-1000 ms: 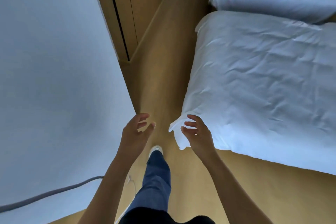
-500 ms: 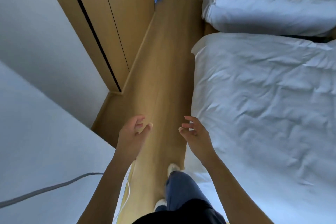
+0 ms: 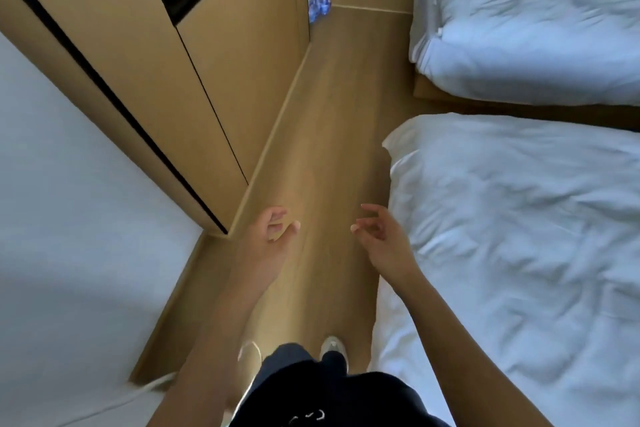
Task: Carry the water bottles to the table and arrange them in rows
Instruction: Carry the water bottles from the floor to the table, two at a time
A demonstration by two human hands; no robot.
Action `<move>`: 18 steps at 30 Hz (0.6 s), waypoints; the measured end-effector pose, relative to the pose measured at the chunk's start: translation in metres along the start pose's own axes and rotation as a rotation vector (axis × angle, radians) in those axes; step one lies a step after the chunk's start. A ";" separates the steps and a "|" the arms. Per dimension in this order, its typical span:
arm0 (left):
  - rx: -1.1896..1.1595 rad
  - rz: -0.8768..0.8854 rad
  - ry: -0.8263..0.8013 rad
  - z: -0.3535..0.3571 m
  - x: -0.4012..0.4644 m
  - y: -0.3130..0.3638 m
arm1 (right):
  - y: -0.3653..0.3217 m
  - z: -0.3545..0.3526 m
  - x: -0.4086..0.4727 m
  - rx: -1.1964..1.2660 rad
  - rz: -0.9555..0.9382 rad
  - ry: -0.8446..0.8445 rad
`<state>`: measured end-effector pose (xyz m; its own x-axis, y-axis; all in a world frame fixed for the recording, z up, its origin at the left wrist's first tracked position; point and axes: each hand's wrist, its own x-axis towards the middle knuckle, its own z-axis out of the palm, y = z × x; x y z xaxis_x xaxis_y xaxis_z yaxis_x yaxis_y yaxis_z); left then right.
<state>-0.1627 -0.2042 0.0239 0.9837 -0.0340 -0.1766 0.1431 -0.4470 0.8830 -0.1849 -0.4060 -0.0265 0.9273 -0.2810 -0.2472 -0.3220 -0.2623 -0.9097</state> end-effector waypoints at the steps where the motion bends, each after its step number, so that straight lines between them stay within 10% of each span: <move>1: 0.004 -0.005 0.005 0.005 0.024 0.007 | -0.006 -0.003 0.023 -0.003 0.000 -0.007; 18: -0.136 0.058 -0.139 0.102 0.480 0.117 | -0.102 -0.049 0.442 -0.002 0.050 0.095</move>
<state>0.3154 -0.3644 -0.0020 0.9675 -0.1836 -0.1741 0.1096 -0.3164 0.9423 0.2486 -0.5484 -0.0264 0.8879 -0.3802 -0.2590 -0.3676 -0.2479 -0.8963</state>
